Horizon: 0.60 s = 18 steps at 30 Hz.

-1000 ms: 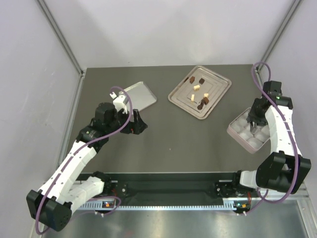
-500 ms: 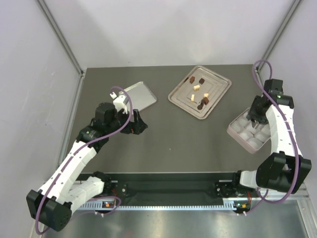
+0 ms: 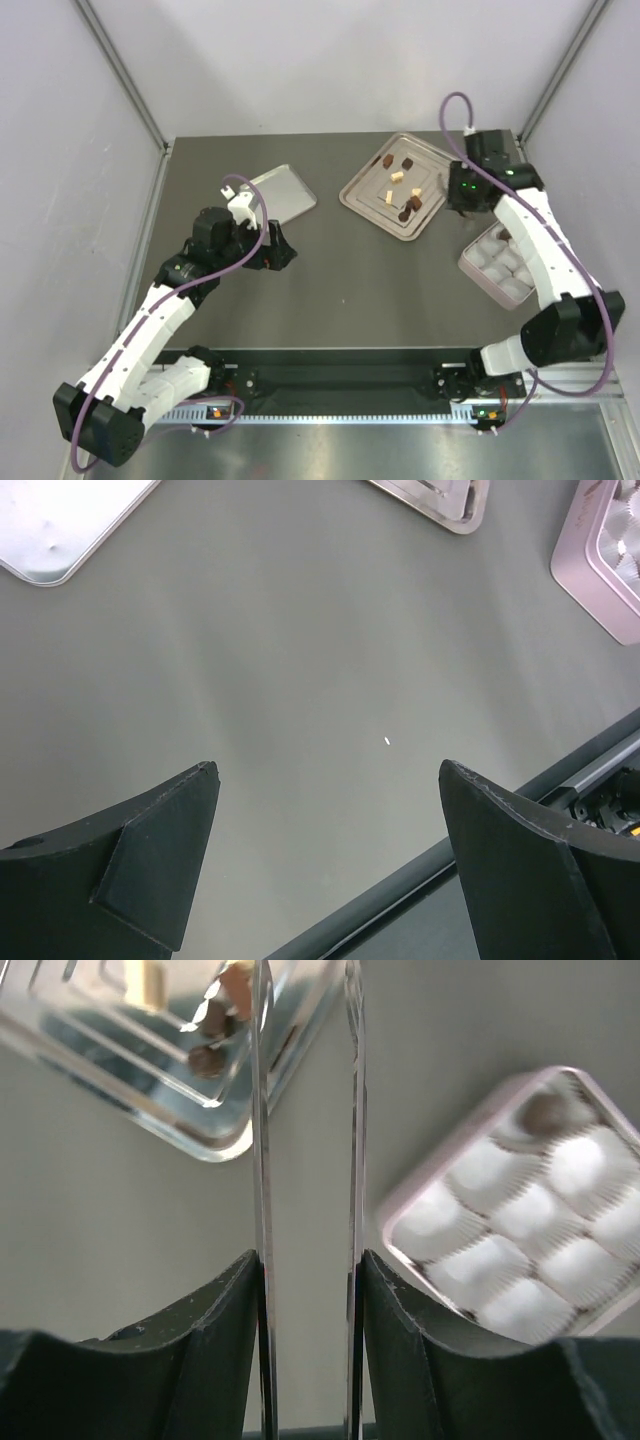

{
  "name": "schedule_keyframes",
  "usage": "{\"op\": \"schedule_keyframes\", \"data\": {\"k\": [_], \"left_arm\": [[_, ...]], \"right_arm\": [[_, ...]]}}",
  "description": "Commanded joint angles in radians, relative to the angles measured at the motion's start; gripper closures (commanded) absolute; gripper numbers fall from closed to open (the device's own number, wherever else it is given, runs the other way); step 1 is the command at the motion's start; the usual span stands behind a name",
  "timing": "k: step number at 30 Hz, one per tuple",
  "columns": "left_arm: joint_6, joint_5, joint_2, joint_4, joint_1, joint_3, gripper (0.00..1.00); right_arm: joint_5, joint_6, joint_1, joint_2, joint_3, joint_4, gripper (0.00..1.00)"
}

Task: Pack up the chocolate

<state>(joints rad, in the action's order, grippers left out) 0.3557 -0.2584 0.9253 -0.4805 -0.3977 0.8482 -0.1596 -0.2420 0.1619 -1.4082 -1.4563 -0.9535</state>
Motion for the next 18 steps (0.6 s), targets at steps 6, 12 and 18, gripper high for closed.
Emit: {"op": "schedule_keyframes", "data": {"k": [6, 12, 18], "left_arm": [[-0.021, 0.042, 0.004, 0.017, -0.004, 0.002, 0.04], [-0.027, 0.068, 0.006, 0.005, -0.004, 0.005, 0.04], [-0.031, 0.087, 0.004, 0.002, -0.004, 0.006, 0.04]], "right_arm": [[-0.058, -0.068, 0.203, -0.202, -0.053, 0.170, 0.57], [-0.089, -0.086, 0.278, -0.334, -0.122, 0.222, 0.57], [-0.119, -0.089, 0.307, -0.442, -0.177, 0.231, 0.57]]}}
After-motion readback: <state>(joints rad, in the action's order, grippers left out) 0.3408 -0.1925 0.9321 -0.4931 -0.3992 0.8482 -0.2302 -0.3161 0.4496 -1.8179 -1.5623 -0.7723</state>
